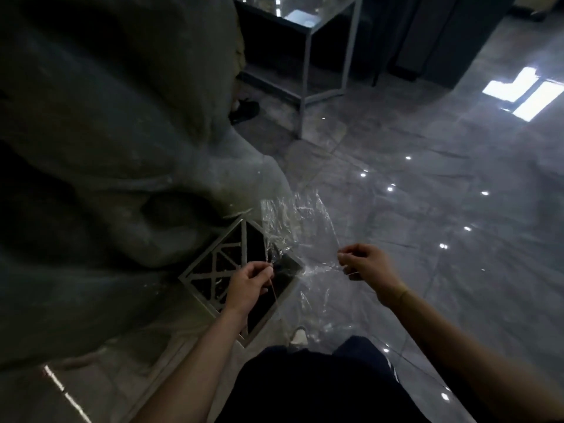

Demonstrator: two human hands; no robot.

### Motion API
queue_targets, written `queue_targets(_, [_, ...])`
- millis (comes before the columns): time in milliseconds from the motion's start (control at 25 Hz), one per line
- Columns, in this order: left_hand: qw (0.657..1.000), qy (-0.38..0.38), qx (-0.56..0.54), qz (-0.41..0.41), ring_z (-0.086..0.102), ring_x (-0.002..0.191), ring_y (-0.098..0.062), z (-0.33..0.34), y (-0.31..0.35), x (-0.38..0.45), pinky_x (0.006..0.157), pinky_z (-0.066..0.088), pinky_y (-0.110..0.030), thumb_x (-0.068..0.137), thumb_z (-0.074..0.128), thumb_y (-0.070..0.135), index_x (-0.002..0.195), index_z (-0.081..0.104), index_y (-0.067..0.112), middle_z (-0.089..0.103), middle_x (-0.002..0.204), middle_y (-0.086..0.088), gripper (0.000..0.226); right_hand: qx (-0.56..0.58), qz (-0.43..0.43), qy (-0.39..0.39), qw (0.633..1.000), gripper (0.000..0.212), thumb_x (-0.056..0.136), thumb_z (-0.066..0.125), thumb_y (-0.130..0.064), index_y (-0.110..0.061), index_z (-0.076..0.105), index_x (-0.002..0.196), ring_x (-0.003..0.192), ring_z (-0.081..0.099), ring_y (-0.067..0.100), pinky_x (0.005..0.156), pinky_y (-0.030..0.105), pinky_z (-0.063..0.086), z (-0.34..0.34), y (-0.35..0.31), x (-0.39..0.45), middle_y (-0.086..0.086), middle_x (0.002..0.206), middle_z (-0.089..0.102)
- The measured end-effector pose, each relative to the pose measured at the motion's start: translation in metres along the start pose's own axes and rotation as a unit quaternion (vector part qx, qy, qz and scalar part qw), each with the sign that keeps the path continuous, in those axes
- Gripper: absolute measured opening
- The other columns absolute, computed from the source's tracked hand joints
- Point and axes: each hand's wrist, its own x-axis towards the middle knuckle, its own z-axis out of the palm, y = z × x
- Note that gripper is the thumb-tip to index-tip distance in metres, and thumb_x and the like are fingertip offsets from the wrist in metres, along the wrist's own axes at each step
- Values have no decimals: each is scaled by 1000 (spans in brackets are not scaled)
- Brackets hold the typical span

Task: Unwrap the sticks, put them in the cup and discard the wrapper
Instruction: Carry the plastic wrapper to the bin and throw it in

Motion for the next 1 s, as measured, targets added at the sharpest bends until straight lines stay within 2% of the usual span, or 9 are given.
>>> queue_targets(160, [995, 80, -44, -36, 65, 77, -12, -15, -6, -2, 60, 50, -19, 89, 65, 17, 93, 71, 21, 72, 86, 1, 8, -35, -14, -70, 997, 8, 84, 70, -17, -21, 71, 91, 59, 66, 11, 57, 21, 53, 21, -23, 42, 10, 83, 73])
queue_targets(320, [979, 171, -101, -51, 68, 84, -18, -14, -10, -1, 69, 54, -30, 86, 69, 18, 97, 67, 24, 71, 94, -5, 12, -57, -19, -136, 989, 16, 81, 73, -14, -26, 65, 87, 56, 67, 13, 54, 25, 54, 36, -39, 76, 10, 80, 72])
queue_targets(400, [966, 220, -123, -56, 69, 79, -16, -7, -9, -1, 66, 55, -30, 84, 70, 17, 94, 65, 28, 73, 89, -3, 16, -80, -22, -181, 980, 12, 82, 71, -13, -23, 66, 88, 58, 68, 14, 54, 26, 54, 38, -46, 92, 9, 81, 71])
queue_targets(520, [943, 288, -158, -54, 68, 69, -11, 10, -9, -11, 56, 52, -22, 84, 70, 14, 88, 65, 31, 74, 77, 0, 18, -129, -8, -270, 954, 8, 86, 66, -11, -17, 71, 89, 61, 70, 15, 56, 25, 55, 36, -58, 109, 10, 84, 72])
queue_targets(720, [903, 354, -229, -90, 68, 69, -14, 35, -18, -37, 58, 53, -25, 87, 67, 15, 75, 74, 29, 73, 71, 0, 19, -187, 36, -391, 900, 20, 90, 57, -1, -8, 72, 102, 78, 72, 19, 66, 28, 57, 32, -76, 131, 12, 97, 74])
queue_targets(800, [878, 375, -276, -112, 68, 66, -13, 51, -24, -51, 56, 53, -23, 88, 67, 17, 75, 76, 25, 73, 70, 0, 17, -234, 10, -422, 876, 23, 87, 62, 0, -11, 72, 104, 78, 72, 15, 66, 25, 57, 30, -75, 133, 6, 96, 75])
queue_targets(880, [848, 401, -321, -129, 68, 63, -12, 68, -32, -64, 51, 52, -21, 86, 69, 16, 79, 76, 18, 72, 70, -3, 10, -296, -42, -433, 850, 23, 85, 65, -3, -14, 73, 103, 71, 71, 7, 59, 15, 54, 31, -68, 131, 0, 88, 75])
queue_targets(1000, [836, 408, -337, -148, 65, 55, -7, 85, -40, -71, 51, 51, -20, 88, 66, 11, 86, 73, 9, 68, 66, -3, 8, -377, -123, -424, 814, 28, 87, 64, -5, -32, 71, 86, 67, 70, 7, 57, 15, 53, 33, -57, 128, -11, 76, 72])
